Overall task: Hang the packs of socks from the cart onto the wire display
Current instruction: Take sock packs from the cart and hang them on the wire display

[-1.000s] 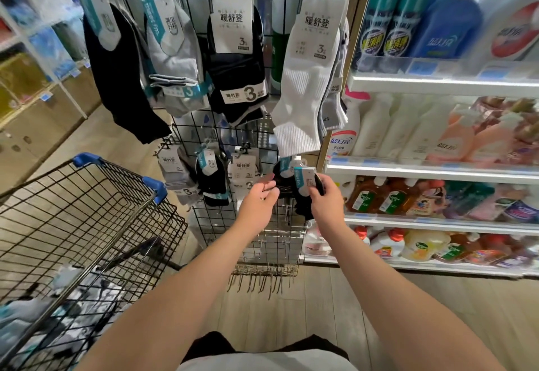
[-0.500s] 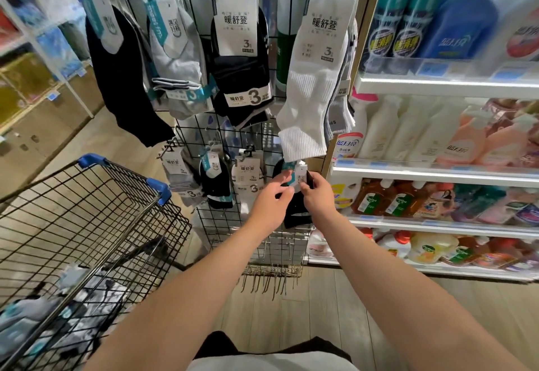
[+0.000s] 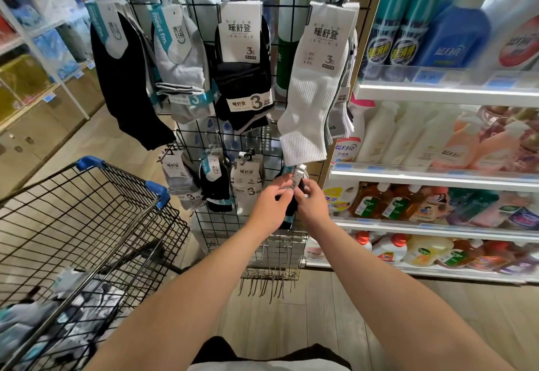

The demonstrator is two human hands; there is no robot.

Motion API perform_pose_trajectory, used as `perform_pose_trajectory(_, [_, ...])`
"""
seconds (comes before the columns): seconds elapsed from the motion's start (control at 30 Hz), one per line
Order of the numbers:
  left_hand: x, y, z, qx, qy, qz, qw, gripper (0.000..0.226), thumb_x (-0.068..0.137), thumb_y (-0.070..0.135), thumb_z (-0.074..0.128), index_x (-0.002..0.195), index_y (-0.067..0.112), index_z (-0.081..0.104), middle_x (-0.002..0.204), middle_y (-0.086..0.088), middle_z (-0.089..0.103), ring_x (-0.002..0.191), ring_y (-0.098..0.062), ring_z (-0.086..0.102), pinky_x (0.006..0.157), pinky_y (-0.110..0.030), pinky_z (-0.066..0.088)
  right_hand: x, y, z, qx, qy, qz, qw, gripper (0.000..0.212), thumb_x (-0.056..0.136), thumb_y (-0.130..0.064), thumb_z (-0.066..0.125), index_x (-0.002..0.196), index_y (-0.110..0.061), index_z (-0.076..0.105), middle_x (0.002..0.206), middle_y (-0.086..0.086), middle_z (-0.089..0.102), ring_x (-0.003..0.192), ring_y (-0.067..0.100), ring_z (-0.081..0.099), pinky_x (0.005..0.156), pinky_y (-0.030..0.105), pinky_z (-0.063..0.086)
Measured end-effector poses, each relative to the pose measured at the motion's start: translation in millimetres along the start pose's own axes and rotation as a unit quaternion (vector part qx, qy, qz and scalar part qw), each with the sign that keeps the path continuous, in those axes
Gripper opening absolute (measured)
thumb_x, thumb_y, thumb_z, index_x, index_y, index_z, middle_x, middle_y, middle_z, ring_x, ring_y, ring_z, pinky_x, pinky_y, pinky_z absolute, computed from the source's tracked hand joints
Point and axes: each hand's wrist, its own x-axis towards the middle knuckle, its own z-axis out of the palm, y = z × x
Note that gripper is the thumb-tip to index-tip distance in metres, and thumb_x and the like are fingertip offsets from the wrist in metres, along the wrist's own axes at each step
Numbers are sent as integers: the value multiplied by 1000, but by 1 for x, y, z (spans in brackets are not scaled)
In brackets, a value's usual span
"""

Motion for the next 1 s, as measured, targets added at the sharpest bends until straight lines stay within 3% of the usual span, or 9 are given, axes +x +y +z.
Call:
perform_pose_trajectory(0.1, [-1, 0, -2, 5, -7, 5, 1000, 39, 104, 28, 48, 143, 24, 52, 138, 10, 58, 126, -7, 53, 102, -25, 40, -2, -6, 1, -8, 25, 7, 1000, 20, 101, -17, 56, 120, -18, 62, 97, -9, 66, 98, 20, 65, 85, 36, 53])
perform_pose_trajectory(0.23, [0, -1, -1, 4, -8, 7, 1000, 36, 104, 27, 49, 139, 24, 54, 139, 7, 58, 125, -9, 54, 107, -30, 42, -5, -9, -3, -22, 65, 9, 998, 31, 102, -16, 55, 133, -15, 57, 107, -4, 62, 101, 18, 62, 88, 34, 51])
perform_pose_trajectory(0.43, [-4, 2, -3, -11, -18, -18, 1000, 37, 104, 31, 49, 140, 22, 53, 139, 8, 57, 124, -8, 54, 100, -25, 42, -13, -16, -4, -51, 115, -14, 992, 33, 101, -19, 54, 133, -12, 58, 125, 5, 59, 113, 21, 59, 99, 39, 49])
perform_pose_trajectory(0.53, [-10, 6, -10, -13, -18, -34, 999, 38, 104, 30, 50, 140, 19, 52, 136, 7, 58, 118, -7, 55, 92, -21, 42, -32, -24, 0, -39, 128, -11, 991, 25, 101, -19, 50, 121, -14, 64, 113, 2, 62, 107, 21, 61, 95, 40, 51])
perform_pose_trajectory(0.67, [-28, -1, -37, 31, 3, -59, 998, 29, 105, 33, 47, 128, 22, 59, 119, 6, 65, 98, -7, 61, 70, -17, 45, -68, -29, 23, 0, 42, 52, 998, 17, 99, -23, 52, 102, -22, 68, 99, -3, 70, 94, 17, 64, 84, 36, 53])
perform_pose_trajectory(0.83, [-62, -41, -98, 72, 39, -103, 991, 23, 102, 30, 50, 120, 32, 64, 119, 11, 66, 101, -6, 62, 85, -26, 51, -104, -33, 78, -40, -89, 84, 992, 17, 100, -30, 56, 99, -21, 70, 92, -5, 70, 81, 12, 59, 73, 30, 47])
perform_pose_trajectory(1.0, [-99, -94, -187, 113, 83, -147, 979, 23, 102, 25, 51, 117, 29, 67, 114, 10, 68, 92, -6, 63, 76, -20, 49, -125, -44, 169, -87, -165, 79, 979, 14, 100, -25, 56, 97, -26, 70, 96, -8, 70, 82, 11, 60, 73, 29, 48])
